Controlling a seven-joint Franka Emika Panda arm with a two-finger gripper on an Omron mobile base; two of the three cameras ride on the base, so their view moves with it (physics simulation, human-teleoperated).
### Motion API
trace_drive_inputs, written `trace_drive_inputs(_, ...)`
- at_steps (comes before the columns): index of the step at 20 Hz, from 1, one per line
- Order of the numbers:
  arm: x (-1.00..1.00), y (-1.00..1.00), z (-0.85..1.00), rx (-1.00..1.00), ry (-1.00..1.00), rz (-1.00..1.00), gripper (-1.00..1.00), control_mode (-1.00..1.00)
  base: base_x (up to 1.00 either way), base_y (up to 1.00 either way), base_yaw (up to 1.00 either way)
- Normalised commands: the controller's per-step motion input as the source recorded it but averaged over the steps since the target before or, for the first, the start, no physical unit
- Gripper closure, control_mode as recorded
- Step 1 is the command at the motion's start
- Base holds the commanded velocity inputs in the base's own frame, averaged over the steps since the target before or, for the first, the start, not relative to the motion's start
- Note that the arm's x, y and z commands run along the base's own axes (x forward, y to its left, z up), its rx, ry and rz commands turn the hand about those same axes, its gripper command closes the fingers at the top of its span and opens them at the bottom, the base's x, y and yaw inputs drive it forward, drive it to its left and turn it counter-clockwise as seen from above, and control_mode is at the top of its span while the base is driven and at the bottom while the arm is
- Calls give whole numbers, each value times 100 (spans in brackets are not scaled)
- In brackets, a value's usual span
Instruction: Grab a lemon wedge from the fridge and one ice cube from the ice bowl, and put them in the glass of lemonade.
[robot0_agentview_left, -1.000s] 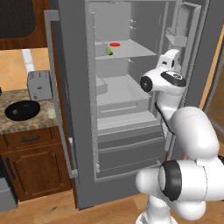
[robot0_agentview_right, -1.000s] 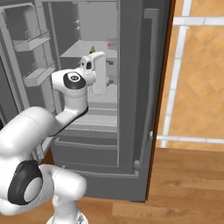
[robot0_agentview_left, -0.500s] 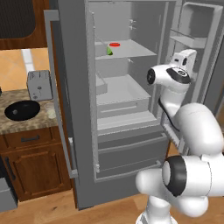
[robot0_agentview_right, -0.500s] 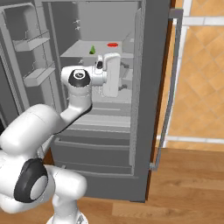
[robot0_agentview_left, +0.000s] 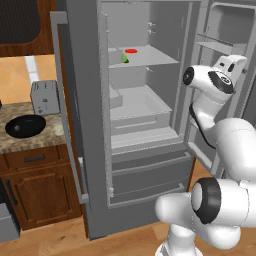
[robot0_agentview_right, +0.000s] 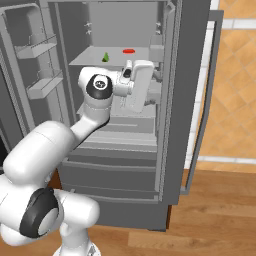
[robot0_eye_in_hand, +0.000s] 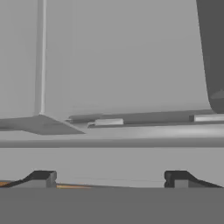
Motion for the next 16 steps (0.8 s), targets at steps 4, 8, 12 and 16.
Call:
trace_drive_inputs(4,-86,40,19,24,-32,0,-100,-100,0,0,0)
trace_drive_inputs(8,-77,89,-4,28,-35,0,-100,-100,0,0,0)
trace_drive_inputs(12,-76,93,-61,47,-43,0,-100,-100,0,0,0)
trace_drive_inputs(16,-71,68,-81,61,-36,10,-100,-100,0,0,0)
